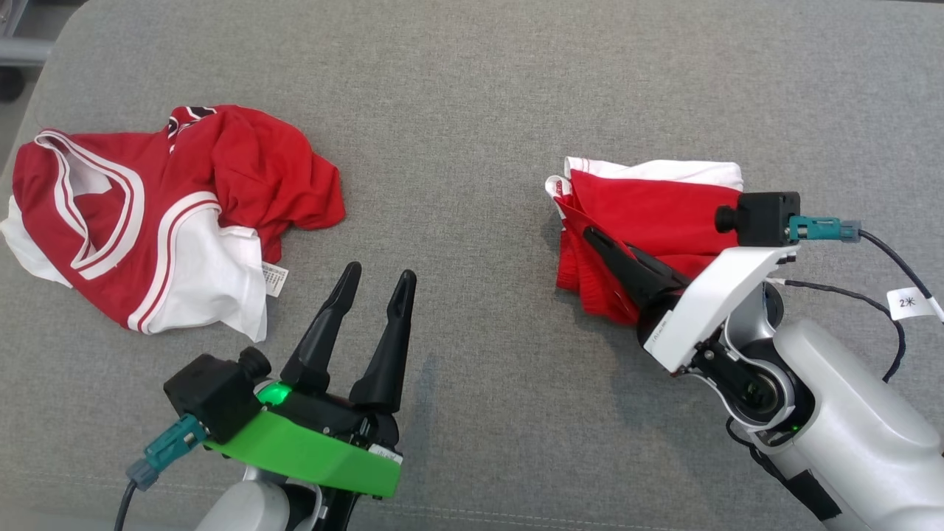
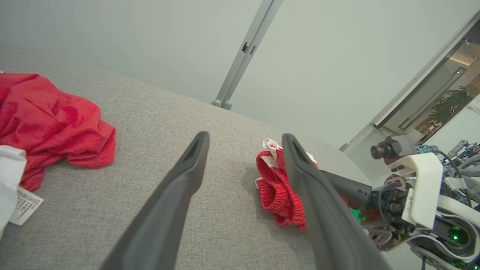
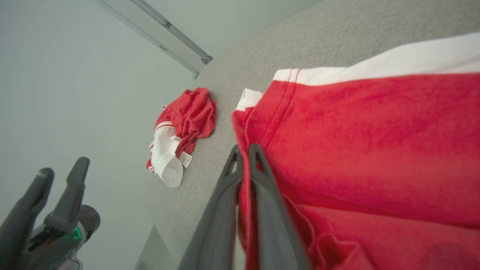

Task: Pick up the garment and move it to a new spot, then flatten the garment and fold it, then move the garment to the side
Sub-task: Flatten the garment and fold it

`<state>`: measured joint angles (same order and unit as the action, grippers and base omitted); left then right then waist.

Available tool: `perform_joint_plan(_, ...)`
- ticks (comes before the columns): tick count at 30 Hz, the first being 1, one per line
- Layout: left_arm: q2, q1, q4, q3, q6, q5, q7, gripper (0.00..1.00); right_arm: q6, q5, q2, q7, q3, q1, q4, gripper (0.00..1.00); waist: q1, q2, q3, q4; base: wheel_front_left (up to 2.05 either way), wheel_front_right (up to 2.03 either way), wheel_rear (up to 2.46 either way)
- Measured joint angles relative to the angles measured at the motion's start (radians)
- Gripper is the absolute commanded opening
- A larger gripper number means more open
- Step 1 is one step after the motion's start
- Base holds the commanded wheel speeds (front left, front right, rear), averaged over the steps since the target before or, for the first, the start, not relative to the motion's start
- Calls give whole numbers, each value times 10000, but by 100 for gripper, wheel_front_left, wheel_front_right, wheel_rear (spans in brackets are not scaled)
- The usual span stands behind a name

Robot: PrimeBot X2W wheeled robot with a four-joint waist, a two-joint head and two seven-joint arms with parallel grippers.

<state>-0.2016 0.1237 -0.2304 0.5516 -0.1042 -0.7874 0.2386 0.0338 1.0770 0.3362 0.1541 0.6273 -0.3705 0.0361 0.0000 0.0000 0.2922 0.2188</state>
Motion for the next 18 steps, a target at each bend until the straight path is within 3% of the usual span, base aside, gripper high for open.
perform_joint_plan(2,2,1,25,-2,0,0,0,100,33,-276,-8,-59,109,-123,44,100,0,0,-11,-15,0,0,0)
perform_joint_plan(9,-33,0,182,-150,0,2,2,100,-209,-646,-180,-23,851,-329,58,100,0,0,-163,-199,0,0,0)
perform_joint_plan(14,-148,-1,230,-291,0,109,2,100,-240,-786,40,-366,405,-328,-353,100,0,0,-341,-401,0,0,0)
perform_joint_plan(18,-280,-9,226,-403,0,194,6,100,151,-1206,890,-903,-433,-283,-453,100,0,0,-507,-566,0,0,0)
